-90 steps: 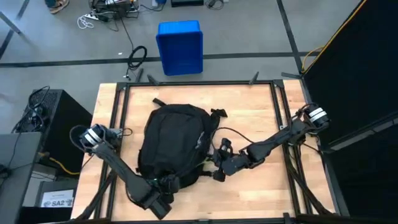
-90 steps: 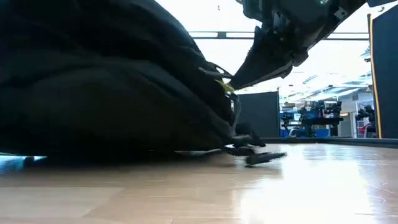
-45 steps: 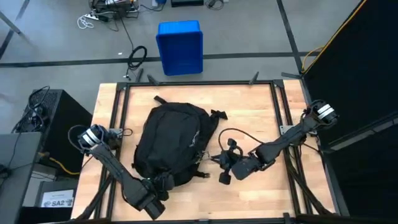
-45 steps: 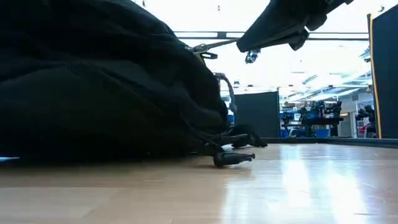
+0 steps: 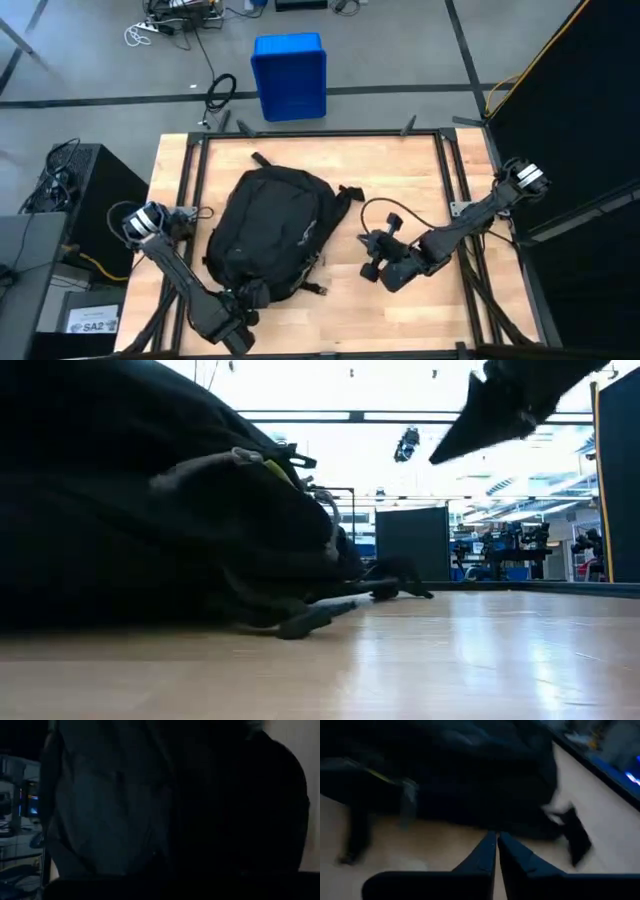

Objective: Unpack backpack
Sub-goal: Close the backpack

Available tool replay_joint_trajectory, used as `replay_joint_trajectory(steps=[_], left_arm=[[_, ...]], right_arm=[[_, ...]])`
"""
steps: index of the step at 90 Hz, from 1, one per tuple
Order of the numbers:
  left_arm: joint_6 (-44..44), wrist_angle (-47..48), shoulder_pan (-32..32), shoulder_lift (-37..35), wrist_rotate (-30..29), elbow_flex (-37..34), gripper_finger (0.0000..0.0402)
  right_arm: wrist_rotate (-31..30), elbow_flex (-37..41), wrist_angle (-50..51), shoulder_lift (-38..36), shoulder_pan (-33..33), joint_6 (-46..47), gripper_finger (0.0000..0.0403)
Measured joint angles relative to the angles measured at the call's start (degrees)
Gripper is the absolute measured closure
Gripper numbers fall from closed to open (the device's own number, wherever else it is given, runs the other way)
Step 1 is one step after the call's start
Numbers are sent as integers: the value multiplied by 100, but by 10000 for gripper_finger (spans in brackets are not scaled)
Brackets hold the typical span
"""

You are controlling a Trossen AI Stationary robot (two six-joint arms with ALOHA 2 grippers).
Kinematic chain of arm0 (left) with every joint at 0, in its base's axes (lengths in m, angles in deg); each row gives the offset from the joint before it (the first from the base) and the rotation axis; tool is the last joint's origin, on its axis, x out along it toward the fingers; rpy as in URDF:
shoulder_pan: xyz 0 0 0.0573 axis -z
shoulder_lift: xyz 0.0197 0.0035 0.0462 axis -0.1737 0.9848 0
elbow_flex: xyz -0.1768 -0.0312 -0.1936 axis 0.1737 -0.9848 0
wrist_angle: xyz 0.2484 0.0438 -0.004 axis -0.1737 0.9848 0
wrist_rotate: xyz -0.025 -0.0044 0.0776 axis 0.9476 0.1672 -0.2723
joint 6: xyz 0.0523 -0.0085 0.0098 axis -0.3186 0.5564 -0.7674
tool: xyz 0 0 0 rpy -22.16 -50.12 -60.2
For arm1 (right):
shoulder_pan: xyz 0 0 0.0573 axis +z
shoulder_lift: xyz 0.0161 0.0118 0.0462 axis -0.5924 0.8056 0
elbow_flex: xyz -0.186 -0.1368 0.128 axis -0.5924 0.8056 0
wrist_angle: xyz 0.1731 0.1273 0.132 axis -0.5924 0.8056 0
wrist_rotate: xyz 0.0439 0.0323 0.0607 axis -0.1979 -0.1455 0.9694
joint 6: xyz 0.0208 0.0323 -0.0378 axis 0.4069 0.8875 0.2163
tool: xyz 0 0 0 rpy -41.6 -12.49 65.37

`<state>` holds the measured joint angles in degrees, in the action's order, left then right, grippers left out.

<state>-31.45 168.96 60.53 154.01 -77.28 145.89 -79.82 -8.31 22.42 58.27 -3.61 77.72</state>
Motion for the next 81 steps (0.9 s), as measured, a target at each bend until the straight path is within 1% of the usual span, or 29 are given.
replay_joint_trajectory(steps=[8, 15, 22, 30, 34, 42, 52, 62, 70, 81], left_arm=[[11, -55, -3, -6, -85, 0, 401], [14, -51, -56, -9, -239, 0, 401], [16, -64, -125, -9, -431, 0, 401], [16, -60, -197, -11, -552, 0, 401], [16, -62, -233, -9, -563, 0, 401], [16, -87, -249, -11, -566, 0, 401], [16, -91, -247, -11, -568, 0, 401], [1, -97, -228, -11, -574, 0, 401], [-139, -150, -223, -11, -583, 0, 401], [-388, -416, -225, -13, -625, 0, 401]], right_arm=[[132, 0, -51, 34, -55, 159, 401], [482, 0, -634, 155, -66, -40, 401], [1071, -2, -1639, 394, -104, -624, 401], [1749, -4, -2875, 819, -165, -1506, 392], [1923, -4, -3398, 1025, -219, -1881, 386], [1959, -4, -4061, 1327, -401, -2379, 371], [1946, -6, -4165, 1403, -661, -2569, 357], [1946, -6, -4183, 1401, -843, -2565, 355], [1967, -6, -4215, 1418, -962, -2565, 367], [2055, -6, -4315, 1544, -1066, -2562, 396]])
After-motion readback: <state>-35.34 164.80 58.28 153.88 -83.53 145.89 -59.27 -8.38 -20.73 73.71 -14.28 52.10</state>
